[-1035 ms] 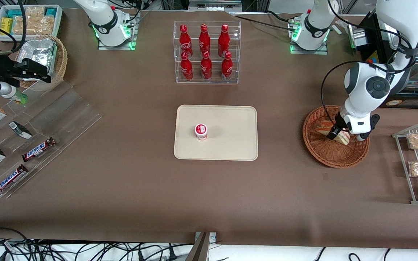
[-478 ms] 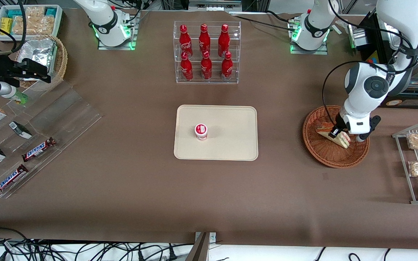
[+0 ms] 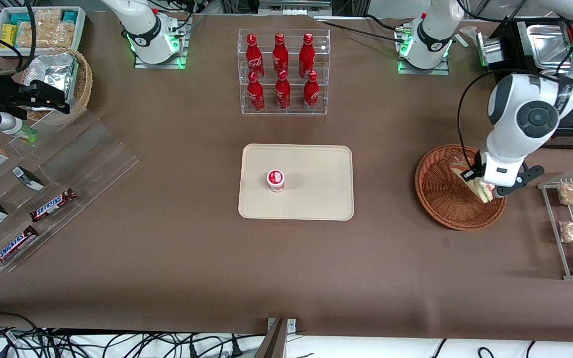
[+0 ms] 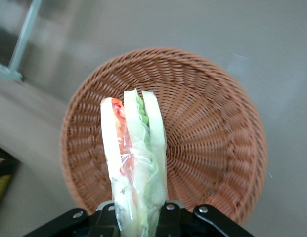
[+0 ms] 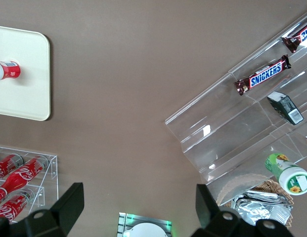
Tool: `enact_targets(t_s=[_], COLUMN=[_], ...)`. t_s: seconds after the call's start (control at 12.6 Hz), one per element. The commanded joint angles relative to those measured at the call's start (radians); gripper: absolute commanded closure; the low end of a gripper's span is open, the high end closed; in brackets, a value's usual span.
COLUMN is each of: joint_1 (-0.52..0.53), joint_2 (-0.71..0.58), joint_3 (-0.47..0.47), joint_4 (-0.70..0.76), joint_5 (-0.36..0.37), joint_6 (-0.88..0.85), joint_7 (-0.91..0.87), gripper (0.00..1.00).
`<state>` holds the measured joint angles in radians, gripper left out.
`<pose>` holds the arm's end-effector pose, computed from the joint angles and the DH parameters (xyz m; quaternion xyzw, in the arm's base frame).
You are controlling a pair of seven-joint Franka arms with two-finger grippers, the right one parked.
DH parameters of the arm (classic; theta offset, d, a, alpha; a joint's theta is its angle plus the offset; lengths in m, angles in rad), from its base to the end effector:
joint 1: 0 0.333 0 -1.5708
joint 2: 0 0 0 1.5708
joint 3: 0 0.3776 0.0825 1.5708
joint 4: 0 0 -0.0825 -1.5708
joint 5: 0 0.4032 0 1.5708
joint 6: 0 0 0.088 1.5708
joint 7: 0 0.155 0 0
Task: Place sandwich from basket to tray
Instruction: 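Carry the sandwich with the left gripper over the cream tray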
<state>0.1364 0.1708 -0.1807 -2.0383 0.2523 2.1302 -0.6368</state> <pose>0.5959 -0.0029 0.3588 -0.9701 -0.2228 0.0050 0.0960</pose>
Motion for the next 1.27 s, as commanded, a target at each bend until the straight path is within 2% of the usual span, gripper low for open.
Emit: enact_targets(t_s=[0.0, 0.16, 0.4, 0.56, 0.88, 1.04, 1.12, 1.19], joint_1=[0.000, -0.003, 0.000, -0.006, -0.024, -0.079, -0.112, -0.145], joint_2=[0.007, 0.007, 0.007, 0.018, 0.088, 0.134, 0.171, 0.209], joint_3=[-0.026, -0.054, -0.153, -0.216, -0.341, -0.339, -0.338, -0.339], joint_4=[0.180, 0.263, 0.337, 0.354, 0.405, 0.395, 0.392, 0.389], joint_5=[-0.095, -0.186, -0.226, -0.280, -0.305, -0.294, -0.280, -0.228], joint_6=[-0.213, -0.295, -0.377, -0.372, -0.333, -0.267, -0.221, -0.179], joint_7=[0.219, 0.371, 0.570, 0.624, 0.551, 0.447, 0.387, 0.321], gripper=[1.00, 1.00, 1.00, 1.00, 1.00, 1.00, 1.00, 1.00])
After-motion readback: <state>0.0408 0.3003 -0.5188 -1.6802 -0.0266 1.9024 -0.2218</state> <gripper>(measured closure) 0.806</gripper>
